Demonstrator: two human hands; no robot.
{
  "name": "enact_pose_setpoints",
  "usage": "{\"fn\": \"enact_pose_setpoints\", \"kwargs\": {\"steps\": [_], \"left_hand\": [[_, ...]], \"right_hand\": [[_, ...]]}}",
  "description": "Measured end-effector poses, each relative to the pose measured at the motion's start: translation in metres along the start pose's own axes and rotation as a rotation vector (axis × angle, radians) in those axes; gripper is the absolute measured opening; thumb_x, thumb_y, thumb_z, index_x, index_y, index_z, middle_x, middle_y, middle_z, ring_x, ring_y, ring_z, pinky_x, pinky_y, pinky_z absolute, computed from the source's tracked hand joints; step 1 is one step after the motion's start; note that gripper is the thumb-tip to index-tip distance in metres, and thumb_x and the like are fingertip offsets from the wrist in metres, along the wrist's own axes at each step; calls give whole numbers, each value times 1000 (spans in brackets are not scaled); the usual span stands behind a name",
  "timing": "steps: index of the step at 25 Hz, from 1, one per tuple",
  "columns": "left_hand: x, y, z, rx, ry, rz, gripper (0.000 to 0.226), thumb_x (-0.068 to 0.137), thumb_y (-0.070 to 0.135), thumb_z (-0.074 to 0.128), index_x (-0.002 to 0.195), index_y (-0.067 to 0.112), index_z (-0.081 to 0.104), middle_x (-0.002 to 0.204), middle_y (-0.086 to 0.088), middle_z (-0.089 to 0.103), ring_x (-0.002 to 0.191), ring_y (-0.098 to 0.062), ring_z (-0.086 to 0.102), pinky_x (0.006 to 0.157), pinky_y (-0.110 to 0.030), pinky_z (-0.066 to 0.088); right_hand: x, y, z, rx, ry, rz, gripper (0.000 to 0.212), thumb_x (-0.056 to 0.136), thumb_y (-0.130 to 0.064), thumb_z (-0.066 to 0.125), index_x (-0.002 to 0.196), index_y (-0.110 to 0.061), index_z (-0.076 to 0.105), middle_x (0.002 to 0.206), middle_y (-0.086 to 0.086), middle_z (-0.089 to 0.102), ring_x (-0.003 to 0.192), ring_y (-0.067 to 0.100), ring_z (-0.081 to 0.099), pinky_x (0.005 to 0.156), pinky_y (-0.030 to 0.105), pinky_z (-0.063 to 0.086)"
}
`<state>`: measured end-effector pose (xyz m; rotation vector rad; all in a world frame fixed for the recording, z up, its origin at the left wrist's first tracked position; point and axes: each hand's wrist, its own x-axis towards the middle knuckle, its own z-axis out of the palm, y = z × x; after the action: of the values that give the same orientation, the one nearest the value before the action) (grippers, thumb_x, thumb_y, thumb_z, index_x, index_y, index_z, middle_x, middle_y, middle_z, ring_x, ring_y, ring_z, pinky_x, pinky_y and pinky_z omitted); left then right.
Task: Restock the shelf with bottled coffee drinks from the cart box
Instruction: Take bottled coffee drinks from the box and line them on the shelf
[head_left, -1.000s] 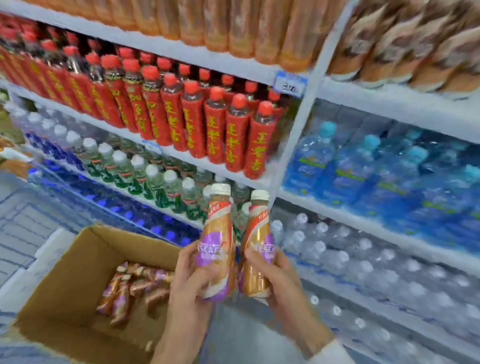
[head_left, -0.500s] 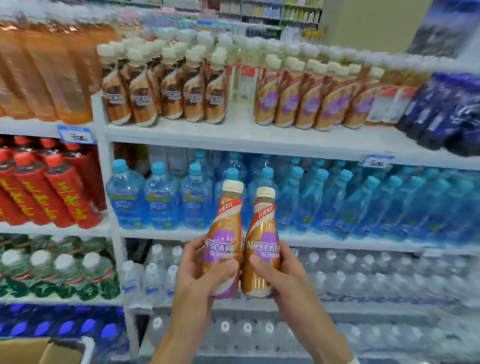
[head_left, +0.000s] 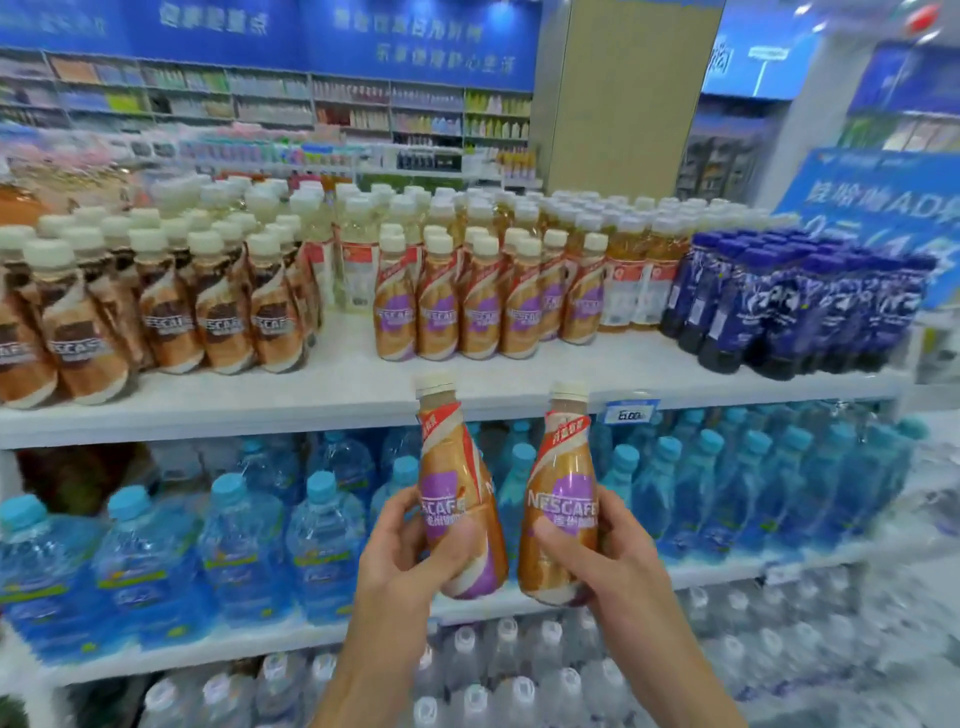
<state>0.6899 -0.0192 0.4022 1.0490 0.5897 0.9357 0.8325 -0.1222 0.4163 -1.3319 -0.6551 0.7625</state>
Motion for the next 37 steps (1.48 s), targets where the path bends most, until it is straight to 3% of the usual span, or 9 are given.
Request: {"fn": "enact_pose_setpoints", "kwargs": {"steps": [3, 5, 9, 15, 19, 24, 29, 33, 37], "left_hand": [[43, 20, 5, 87, -2, 99, 65, 62, 22, 90, 120, 16, 61, 101, -5, 77, 90, -17, 72, 76, -26, 56], [77, 32, 3, 153, 46, 158, 60, 66, 26, 79, 122, 15, 60, 106, -4, 76, 96, -16, 71, 80, -26, 54], [144, 46, -8, 322, 103, 266, 51, 83, 8, 77, 126, 19, 53, 115, 1, 69, 101, -9, 67, 84, -22, 53], [203, 49, -12, 516, 167, 323, 60, 83, 7, 79, 127, 28, 45, 114, 18, 62, 98, 7, 64, 83, -16, 51], [215, 42, -10, 546, 236, 339, 62, 80, 11, 82, 126, 32, 47, 117, 20, 62, 104, 2, 63, 88, -20, 51], [211, 39, -2, 579, 375, 371, 65, 73, 11, 88, 119, 36, 48, 109, 26, 59, 93, 19, 60, 71, -4, 49], [210, 42, 1, 625, 396, 351, 64, 75, 20, 87, 120, 40, 46, 106, 29, 57, 89, 12, 61, 66, -5, 50], [212, 40, 2, 666, 411, 361, 62, 78, 24, 85, 122, 42, 45, 106, 31, 55, 91, 12, 59, 73, -9, 48], [216, 39, -1, 696, 399, 325, 66, 79, 27, 84, 133, 33, 48, 114, 16, 61, 97, 4, 61, 79, -13, 47]], "right_hand": [[41, -13, 0, -34, 17, -62, 54, 64, -31, 86, 114, -24, 66, 88, -3, 74, 67, 8, 65, 48, 18, 44], [71, -20, 3, -12, 55, -87, 58, 63, -26, 91, 116, -23, 66, 96, -2, 76, 74, 10, 70, 49, 20, 47], [128, -34, 2, 3, 114, -156, 55, 73, -18, 84, 123, -18, 62, 109, 4, 75, 84, 16, 70, 55, 24, 49], [203, -56, -11, -104, 83, -209, 53, 84, -12, 79, 128, -26, 54, 116, -8, 68, 102, 13, 65, 57, 20, 50], [235, -50, -21, -148, 38, -198, 61, 84, -8, 78, 136, -24, 49, 125, -5, 65, 109, 10, 63, 77, 24, 51], [245, -40, -28, -209, -53, -234, 60, 84, -4, 76, 132, -28, 49, 119, -12, 65, 100, -3, 65, 73, 15, 54], [236, -28, -33, -408, 1, -327, 71, 80, -20, 84, 131, -40, 39, 118, -28, 54, 103, -16, 56, 75, 9, 51], [249, -32, -42, -482, 97, -316, 67, 81, -21, 83, 125, -41, 37, 118, -22, 55, 103, -3, 59, 87, 16, 45], [273, -46, -47, -547, 125, -263, 72, 83, -20, 81, 137, -34, 35, 128, -15, 47, 110, 6, 49, 95, 26, 42]]}}
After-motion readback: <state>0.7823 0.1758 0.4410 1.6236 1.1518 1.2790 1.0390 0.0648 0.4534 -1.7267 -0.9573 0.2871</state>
